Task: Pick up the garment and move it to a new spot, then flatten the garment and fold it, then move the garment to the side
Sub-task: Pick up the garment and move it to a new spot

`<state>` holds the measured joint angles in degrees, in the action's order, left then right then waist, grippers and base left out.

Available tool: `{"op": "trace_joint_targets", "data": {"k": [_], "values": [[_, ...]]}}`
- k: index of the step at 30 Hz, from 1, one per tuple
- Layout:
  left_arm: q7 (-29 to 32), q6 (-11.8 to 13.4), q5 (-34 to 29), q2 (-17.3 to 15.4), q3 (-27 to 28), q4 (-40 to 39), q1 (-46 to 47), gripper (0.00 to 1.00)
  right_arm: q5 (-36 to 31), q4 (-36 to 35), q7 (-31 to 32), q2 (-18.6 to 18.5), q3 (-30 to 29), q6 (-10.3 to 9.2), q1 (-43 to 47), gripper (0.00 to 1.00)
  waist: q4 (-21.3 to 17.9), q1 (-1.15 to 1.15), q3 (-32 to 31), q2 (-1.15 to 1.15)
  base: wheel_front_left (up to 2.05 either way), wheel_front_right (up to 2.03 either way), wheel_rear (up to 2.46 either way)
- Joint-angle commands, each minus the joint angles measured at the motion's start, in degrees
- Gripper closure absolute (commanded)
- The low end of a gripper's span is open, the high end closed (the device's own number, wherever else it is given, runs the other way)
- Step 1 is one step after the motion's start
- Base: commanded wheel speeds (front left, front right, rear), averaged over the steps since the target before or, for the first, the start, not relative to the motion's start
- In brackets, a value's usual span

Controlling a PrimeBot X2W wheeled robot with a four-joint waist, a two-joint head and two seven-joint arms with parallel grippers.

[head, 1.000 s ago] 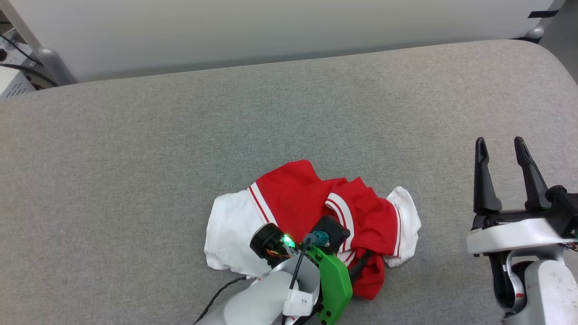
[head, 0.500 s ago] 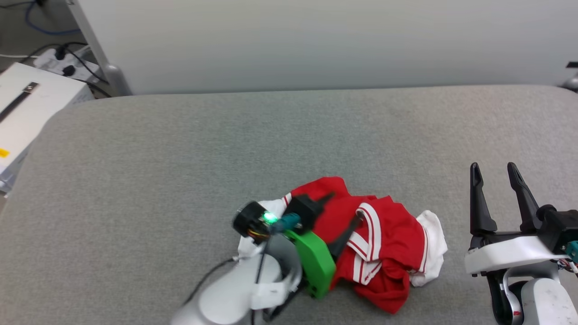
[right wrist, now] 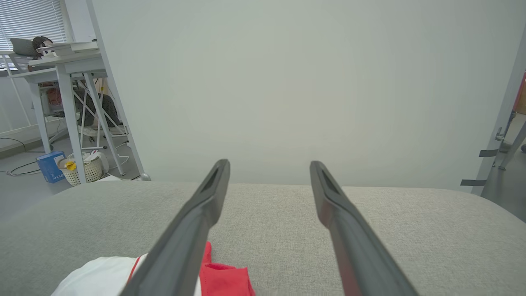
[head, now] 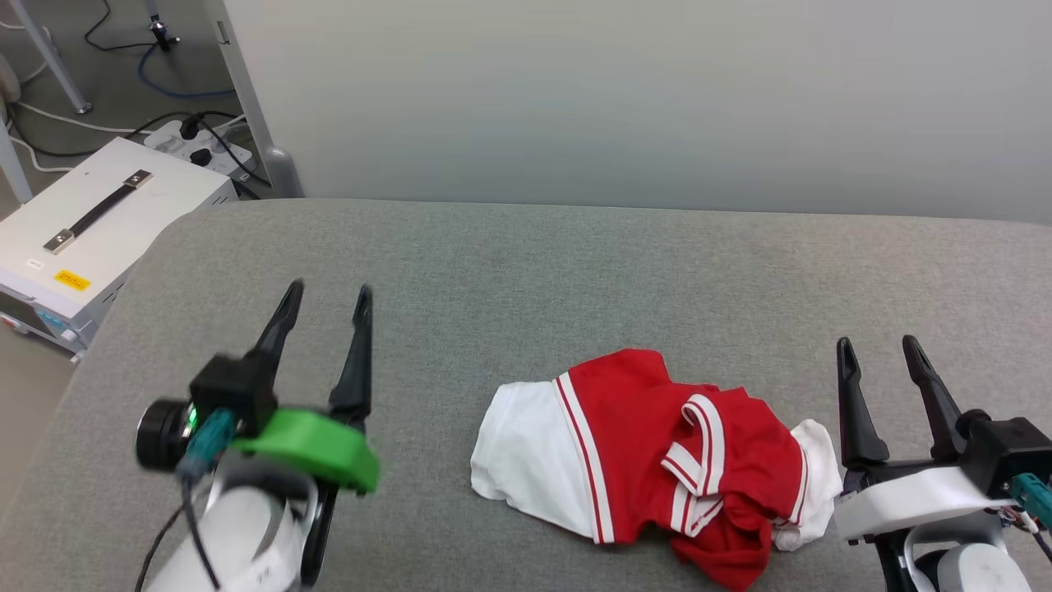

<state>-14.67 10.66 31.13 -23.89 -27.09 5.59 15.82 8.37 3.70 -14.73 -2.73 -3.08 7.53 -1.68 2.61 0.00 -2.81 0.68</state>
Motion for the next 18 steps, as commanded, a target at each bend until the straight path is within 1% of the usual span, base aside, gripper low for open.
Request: {"op": "trace_joint_targets", "data": {"k": [1, 2, 5, 6, 7, 9, 14, 18], "values": [[-0.31, -0.18, -2.26, 0.7, 2.42, -2.25, -4.21, 0.0, -0.34, -0.18, -0.27, -0.15, 0.18, -0.04, 1.17, 0.0, 0.05, 0.0, -0.01, -0.68, 0.0, 0.0, 0.0], [-0.31, -1.65, -5.06, 2.98, 7.57, -5.52, -10.23, 0.0, -0.38, -0.26, -0.27, -0.15, 0.57, -0.04, 1.96, 0.0, 0.09, 0.0, -0.02, -0.68, 0.0, 0.0, 0.0], [-0.31, -4.99, -7.79, 5.8, 11.25, -7.25, -15.14, 0.0, -0.05, -0.33, -0.27, -0.15, 0.66, -0.04, 2.54, 0.0, 0.08, 0.0, 0.04, -0.68, 0.0, 0.0, 0.0], [-0.32, -8.93, -8.74, 8.42, 13.44, -6.41, -18.16, 0.0, 0.16, -0.27, -0.27, -0.15, 0.97, -0.04, 2.78, 0.0, -0.12, 0.0, 0.13, -0.68, 0.0, 0.0, 0.0], [-0.32, -10.48, -9.49, 8.99, 13.89, -5.85, -18.84, 0.0, 0.17, -0.19, -0.27, -0.15, 1.16, -0.04, 2.78, 0.0, -0.25, 0.0, 0.14, -0.68, 0.0, 0.0, 0.0], [-0.32, -12.6, -10.62, 10.24, 15.08, -5.14, -19.52, 0.0, 0.16, -0.08, -0.27, -0.15, 1.42, -0.04, 2.72, 0.0, -0.44, 0.0, 0.17, -0.68, 0.0, 0.0, 0.0], [-0.32, -15.98, -12.55, 12.91, 17.81, -3.96, -19.62, 0.0, 0.06, -0.1, -0.27, -0.15, 1.58, -0.04, 2.58, 0.0, -0.91, 0.0, 0.25, -0.68, 0.0, 0.0, 0.0], [-0.32, -17.19, -14.2, 14.01, 18.54, -3.25, -19.03, 0.0, -0.66, 0.13, -0.27, -0.15, 0.73, -0.04, 2.69, 0.0, -1.11, 0.0, 0.41, -0.68, 0.0, 0.0, 0.0]]}}
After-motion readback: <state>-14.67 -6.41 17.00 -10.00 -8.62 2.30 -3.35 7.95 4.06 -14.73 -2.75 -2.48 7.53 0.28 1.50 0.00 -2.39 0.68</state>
